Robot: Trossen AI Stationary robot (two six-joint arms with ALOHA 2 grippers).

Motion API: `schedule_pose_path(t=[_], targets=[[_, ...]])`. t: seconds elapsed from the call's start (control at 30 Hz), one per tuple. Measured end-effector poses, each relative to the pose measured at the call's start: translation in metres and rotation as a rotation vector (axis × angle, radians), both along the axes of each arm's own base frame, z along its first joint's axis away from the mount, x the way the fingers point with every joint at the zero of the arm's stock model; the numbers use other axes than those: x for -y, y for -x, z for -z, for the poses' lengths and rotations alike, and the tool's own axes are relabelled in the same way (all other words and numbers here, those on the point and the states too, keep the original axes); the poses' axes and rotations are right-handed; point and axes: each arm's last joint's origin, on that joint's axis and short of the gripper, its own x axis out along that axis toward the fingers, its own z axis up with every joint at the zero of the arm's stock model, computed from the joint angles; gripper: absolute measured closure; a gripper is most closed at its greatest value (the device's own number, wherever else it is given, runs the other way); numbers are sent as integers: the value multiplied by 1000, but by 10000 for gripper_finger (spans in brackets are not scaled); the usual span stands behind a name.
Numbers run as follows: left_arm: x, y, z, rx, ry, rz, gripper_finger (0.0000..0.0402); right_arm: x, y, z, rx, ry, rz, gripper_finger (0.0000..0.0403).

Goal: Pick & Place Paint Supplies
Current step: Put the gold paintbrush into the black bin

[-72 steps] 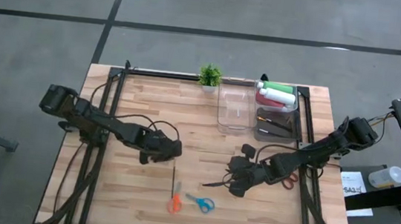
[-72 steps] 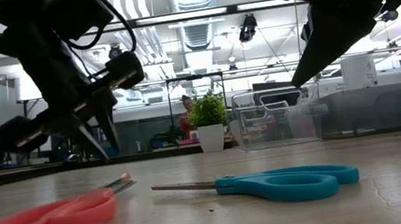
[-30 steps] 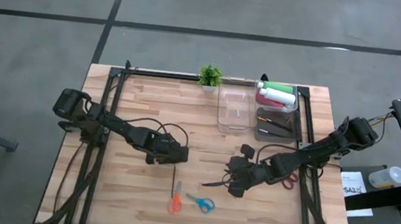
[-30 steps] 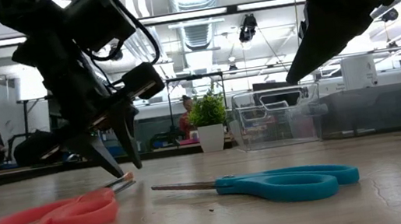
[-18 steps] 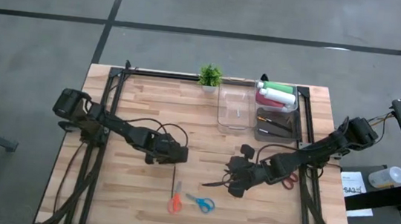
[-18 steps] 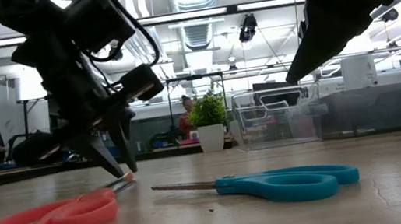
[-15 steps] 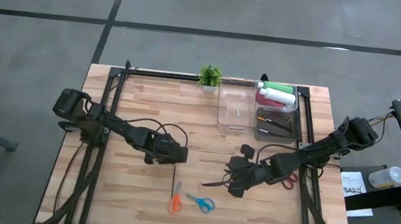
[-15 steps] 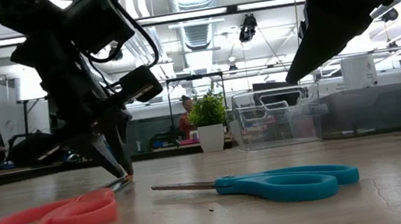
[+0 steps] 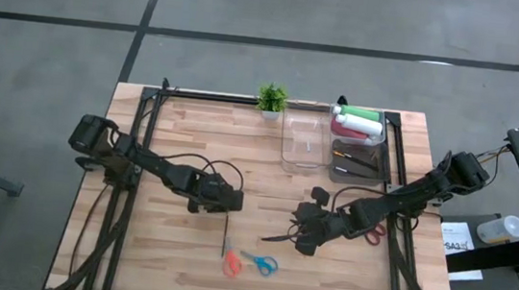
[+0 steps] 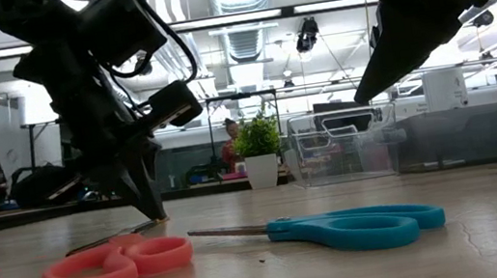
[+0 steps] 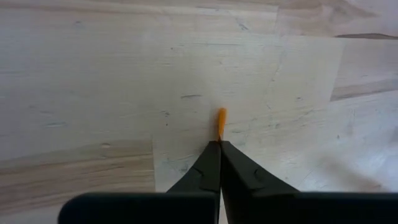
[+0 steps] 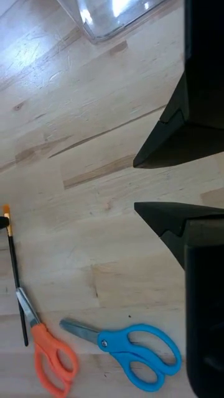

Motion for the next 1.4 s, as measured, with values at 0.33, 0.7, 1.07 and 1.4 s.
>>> schedule_pose_path(t=[0.33, 0.7, 1.07, 1.4], targets=[[-9, -2, -10, 45, -37, -48, 398, 0, 0, 0, 2, 0, 0, 310], [-17, -15, -16, 119, -90, -79, 399, 0, 0, 0, 4, -1, 0, 310], [-23, -39, -8, 255, -65, -109, 399, 0, -1, 0, 7, -3, 0, 310], [-28, -83, 7, 267, 37, -64, 399, 0, -1, 0, 7, -3, 0, 310]])
